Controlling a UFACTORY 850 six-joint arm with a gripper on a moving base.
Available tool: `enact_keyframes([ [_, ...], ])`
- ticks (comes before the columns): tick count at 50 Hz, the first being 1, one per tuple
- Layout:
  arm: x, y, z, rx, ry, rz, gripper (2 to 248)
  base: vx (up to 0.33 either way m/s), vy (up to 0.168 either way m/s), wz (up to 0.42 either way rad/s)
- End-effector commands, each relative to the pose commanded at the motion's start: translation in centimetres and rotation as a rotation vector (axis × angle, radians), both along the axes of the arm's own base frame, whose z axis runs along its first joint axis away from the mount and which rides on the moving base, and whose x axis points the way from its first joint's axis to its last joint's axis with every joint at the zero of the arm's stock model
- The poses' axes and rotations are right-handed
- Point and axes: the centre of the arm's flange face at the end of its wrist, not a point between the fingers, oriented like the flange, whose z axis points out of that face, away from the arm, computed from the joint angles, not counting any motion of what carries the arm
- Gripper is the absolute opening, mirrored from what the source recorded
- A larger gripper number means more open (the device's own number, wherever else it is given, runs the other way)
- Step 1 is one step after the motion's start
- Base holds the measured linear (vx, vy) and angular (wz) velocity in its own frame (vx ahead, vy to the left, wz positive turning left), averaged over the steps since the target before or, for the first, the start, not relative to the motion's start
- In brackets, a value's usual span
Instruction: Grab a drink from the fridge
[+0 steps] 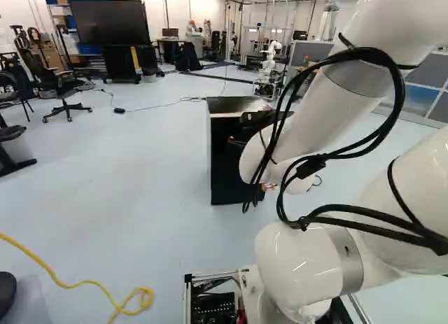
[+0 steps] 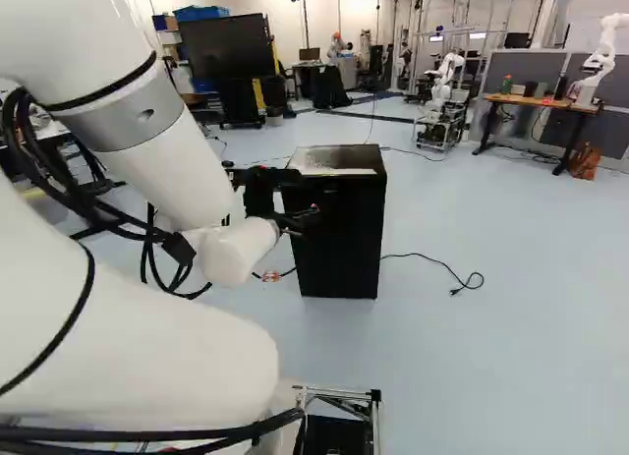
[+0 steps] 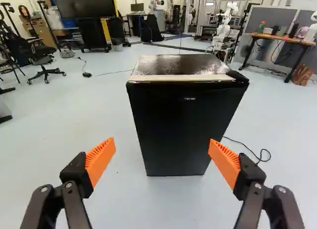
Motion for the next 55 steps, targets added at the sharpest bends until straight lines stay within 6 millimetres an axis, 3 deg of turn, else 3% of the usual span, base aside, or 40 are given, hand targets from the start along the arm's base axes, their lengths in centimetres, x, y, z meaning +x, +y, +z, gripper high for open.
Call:
enact_keyframes([
  [18, 0.0, 0.0, 0.0, 0.0, 0.0, 0.0, 247, 0.134, 0.053, -0.032],
  [55, 0.0, 0.0, 0.0, 0.0, 0.0, 0.0, 247, 0.063, 0.12, -0.026],
])
